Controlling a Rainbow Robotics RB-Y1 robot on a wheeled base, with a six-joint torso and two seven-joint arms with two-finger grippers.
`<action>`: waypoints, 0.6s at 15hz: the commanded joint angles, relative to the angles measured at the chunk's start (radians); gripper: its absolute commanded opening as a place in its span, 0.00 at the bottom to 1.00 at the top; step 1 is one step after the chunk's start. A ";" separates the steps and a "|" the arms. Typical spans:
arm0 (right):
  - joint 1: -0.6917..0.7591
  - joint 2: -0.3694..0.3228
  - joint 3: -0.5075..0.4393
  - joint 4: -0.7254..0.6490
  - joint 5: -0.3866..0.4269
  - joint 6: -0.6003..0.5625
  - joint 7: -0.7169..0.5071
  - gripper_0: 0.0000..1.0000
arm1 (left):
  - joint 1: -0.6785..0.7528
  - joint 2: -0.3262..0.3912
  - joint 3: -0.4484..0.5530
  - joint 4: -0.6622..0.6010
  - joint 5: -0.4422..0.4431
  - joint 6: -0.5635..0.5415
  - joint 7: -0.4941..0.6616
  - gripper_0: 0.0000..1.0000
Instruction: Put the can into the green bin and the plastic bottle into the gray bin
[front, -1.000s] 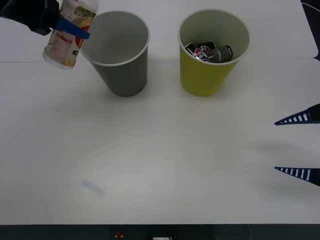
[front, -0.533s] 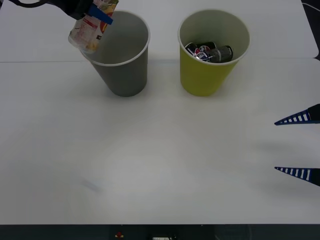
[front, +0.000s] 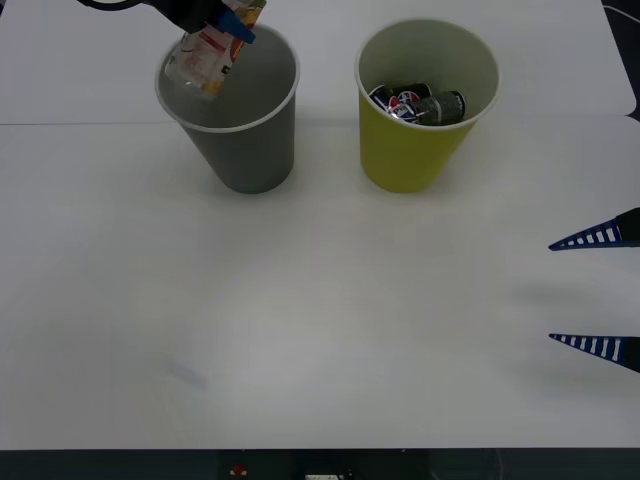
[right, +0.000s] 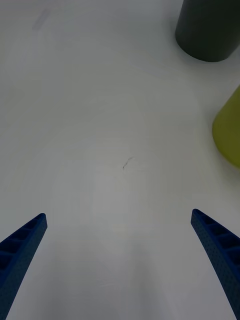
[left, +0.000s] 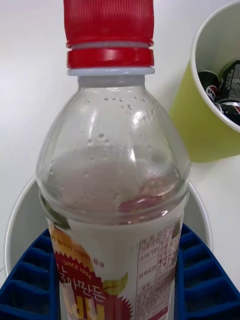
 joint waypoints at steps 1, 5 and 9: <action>0.000 0.000 0.000 0.000 0.000 0.000 0.000 1.00 | 0.000 0.002 0.000 0.000 0.004 0.001 -0.040 1.00; 0.000 0.000 0.000 0.000 0.000 0.000 0.000 1.00 | 0.037 0.054 0.031 -0.020 0.092 0.004 -0.153 1.00; 0.000 0.000 0.000 0.000 0.000 0.000 0.000 1.00 | 0.223 0.144 0.152 -0.212 0.216 0.004 -0.201 1.00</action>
